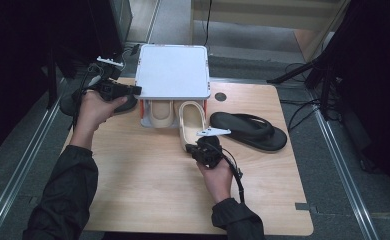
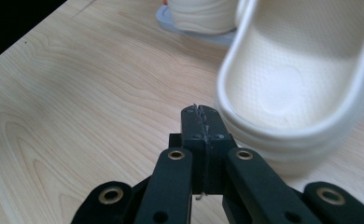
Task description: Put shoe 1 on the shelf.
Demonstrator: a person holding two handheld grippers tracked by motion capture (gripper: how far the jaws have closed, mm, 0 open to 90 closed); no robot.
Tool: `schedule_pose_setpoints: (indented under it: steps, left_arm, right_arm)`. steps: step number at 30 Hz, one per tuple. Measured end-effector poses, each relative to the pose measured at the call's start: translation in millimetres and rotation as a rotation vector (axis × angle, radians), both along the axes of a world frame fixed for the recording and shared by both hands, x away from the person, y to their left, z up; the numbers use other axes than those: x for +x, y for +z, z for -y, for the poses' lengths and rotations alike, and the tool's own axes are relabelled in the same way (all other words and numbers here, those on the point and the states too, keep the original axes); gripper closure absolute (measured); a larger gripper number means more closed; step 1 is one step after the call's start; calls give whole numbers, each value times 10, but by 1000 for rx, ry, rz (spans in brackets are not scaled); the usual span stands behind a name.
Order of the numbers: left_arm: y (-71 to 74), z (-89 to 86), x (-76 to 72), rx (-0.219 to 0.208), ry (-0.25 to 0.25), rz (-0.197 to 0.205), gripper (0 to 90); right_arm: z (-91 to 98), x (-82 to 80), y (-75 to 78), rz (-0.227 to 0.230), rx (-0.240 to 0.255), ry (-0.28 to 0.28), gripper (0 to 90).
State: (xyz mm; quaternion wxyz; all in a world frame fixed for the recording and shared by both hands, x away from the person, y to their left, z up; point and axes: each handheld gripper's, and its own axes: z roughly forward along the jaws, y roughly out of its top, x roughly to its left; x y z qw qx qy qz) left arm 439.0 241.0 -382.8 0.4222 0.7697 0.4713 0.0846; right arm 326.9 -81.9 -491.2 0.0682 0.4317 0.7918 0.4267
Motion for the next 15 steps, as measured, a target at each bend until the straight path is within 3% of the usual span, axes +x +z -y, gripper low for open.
schedule_pose_setpoints:
  steps: [9, 15]
  left_arm:
    - [-1, -2, -1, -1, 0, 1, 897]
    - [0, 1, -2, 2, -1, 1, 897]
  right_arm:
    - [226, -5, -88, -28, -35, -29, 900]
    - [268, 72, -151, -38, -52, -42, 900]
